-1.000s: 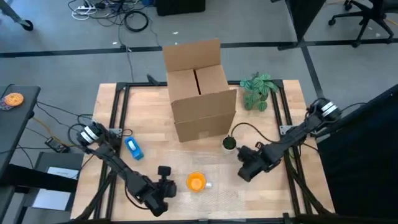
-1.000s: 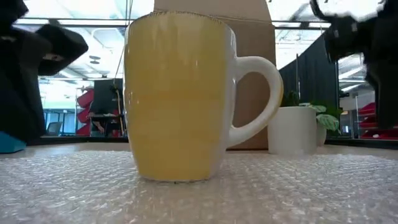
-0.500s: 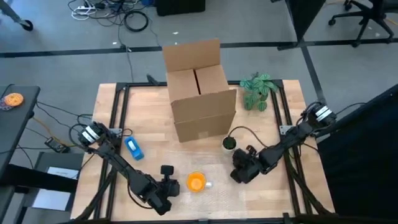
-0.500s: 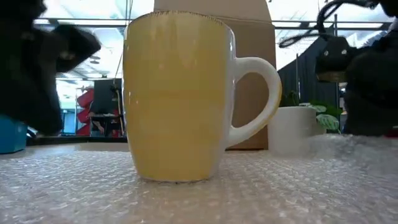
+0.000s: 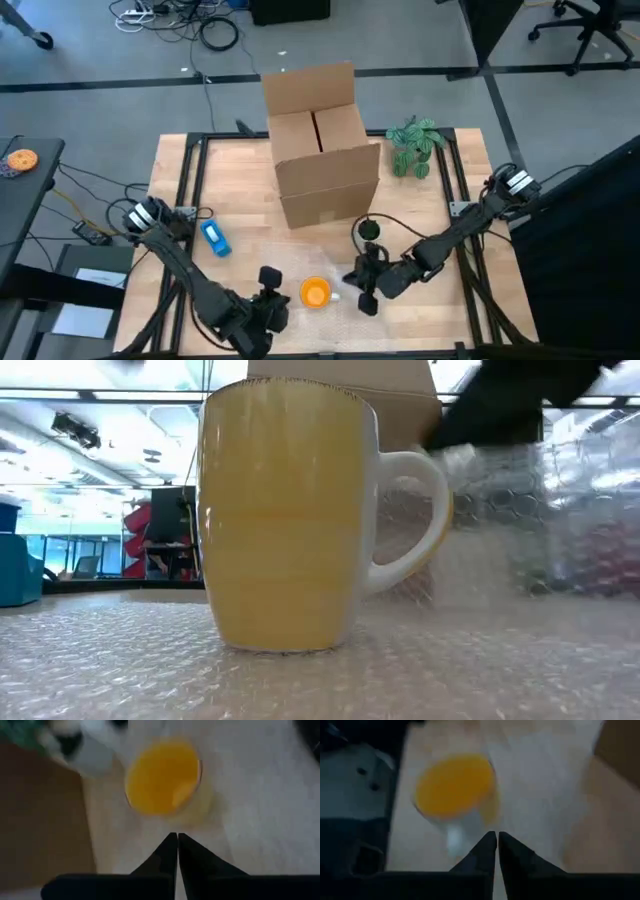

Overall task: Wrap mug
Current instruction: Wrap the yellow mug with the transparent bubble wrap

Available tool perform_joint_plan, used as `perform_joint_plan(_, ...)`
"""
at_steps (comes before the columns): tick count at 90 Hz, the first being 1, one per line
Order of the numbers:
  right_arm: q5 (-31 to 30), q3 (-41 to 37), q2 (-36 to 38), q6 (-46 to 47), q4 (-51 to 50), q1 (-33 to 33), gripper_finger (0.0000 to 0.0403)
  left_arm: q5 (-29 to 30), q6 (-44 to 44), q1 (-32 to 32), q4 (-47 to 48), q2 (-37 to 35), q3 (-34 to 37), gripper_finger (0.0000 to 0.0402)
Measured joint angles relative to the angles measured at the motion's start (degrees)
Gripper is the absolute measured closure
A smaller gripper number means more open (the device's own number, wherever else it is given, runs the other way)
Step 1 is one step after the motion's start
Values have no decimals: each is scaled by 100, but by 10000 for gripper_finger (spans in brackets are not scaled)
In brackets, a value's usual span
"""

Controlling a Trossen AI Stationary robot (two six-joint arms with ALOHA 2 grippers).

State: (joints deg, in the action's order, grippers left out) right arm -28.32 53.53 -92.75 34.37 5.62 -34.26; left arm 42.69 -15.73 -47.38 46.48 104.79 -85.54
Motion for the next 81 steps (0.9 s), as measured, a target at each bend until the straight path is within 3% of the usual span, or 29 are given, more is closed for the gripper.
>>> perform_joint_plan(19,10,81,0,-435,431,-2,403,-33,1390,206,-1070,-381,186,401)
perform_joint_plan(34,62,81,4,-631,569,2,403,-745,2065,816,-2320,-788,734,395)
perform_joint_plan(49,37,85,13,-390,364,16,403,-1101,2497,1364,-3440,-788,1171,374)
perform_joint_plan(63,24,90,199,1053,-1396,-62,403,-1636,2265,1641,-3736,-767,1398,347)
perform_joint_plan(74,356,85,243,2102,-3292,-63,397,-1679,2200,1663,-3844,-769,1414,330)
perform_joint_plan(81,765,-13,199,2558,-3963,-25,382,-1669,2274,1666,-3995,-769,1417,324)
